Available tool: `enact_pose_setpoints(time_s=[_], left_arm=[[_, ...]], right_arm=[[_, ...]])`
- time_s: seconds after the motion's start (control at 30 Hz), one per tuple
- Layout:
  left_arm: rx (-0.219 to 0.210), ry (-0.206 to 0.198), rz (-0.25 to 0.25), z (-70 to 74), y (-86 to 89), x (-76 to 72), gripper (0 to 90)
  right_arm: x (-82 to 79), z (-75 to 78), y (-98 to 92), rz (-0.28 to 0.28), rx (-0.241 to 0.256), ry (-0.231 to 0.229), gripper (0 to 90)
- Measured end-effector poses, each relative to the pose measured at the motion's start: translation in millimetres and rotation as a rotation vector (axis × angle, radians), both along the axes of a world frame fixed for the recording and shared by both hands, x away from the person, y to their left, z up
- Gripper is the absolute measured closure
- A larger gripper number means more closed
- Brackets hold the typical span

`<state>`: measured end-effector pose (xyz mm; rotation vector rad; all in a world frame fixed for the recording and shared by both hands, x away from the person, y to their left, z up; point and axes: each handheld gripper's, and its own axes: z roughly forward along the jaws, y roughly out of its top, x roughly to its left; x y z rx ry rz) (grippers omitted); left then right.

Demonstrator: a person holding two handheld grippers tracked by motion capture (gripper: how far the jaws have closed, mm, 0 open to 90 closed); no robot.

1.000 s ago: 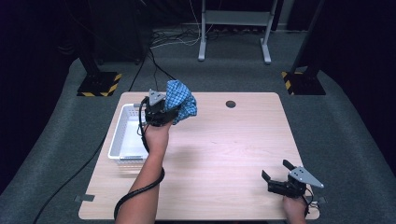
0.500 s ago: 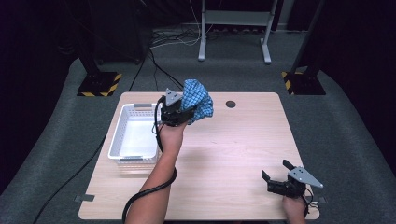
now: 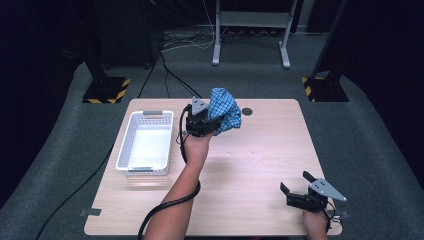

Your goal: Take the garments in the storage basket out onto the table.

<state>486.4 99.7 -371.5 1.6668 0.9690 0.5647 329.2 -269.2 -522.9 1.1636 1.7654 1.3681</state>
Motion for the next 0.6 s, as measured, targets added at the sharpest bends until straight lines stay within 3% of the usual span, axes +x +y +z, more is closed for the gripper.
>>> enact_pose_setpoints(time_s=[0.6], left_arm=[[0.006, 0.022, 0.002, -19.8, 0.1, 4.5, 52.4]], right_arm=[[-0.2, -0.1, 0.2, 0.001, -0.002, -0.003, 0.0]])
